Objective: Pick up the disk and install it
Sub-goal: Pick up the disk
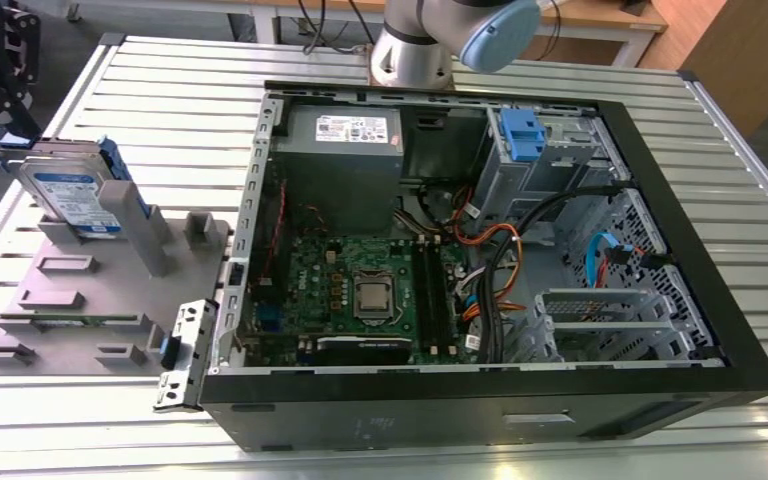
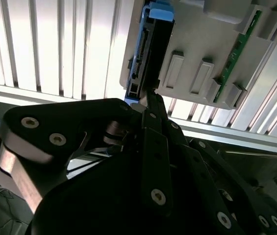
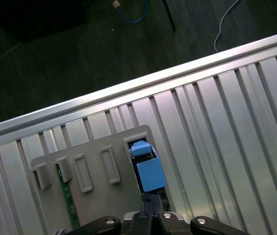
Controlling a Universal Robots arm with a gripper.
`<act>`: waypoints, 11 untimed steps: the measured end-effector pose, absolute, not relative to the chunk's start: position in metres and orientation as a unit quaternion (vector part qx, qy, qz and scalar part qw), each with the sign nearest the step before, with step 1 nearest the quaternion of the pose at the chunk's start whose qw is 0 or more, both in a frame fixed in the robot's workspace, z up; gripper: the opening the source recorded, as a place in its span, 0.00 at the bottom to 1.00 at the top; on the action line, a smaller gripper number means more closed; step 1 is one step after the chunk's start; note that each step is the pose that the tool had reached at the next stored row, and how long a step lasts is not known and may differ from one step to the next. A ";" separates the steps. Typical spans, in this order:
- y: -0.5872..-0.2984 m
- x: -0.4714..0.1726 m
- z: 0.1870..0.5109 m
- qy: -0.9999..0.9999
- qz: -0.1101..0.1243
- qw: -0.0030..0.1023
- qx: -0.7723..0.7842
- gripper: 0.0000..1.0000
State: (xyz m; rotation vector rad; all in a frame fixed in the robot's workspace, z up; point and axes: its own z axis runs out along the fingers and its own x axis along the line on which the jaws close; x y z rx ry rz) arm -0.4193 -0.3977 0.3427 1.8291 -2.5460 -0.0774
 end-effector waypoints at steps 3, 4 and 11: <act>-0.398 -0.419 0.343 -0.806 -0.025 0.003 0.591 0.11; -0.398 -0.419 0.343 -0.805 -0.025 0.003 0.593 0.11; -0.398 -0.419 0.342 -0.796 -0.025 0.004 0.605 0.11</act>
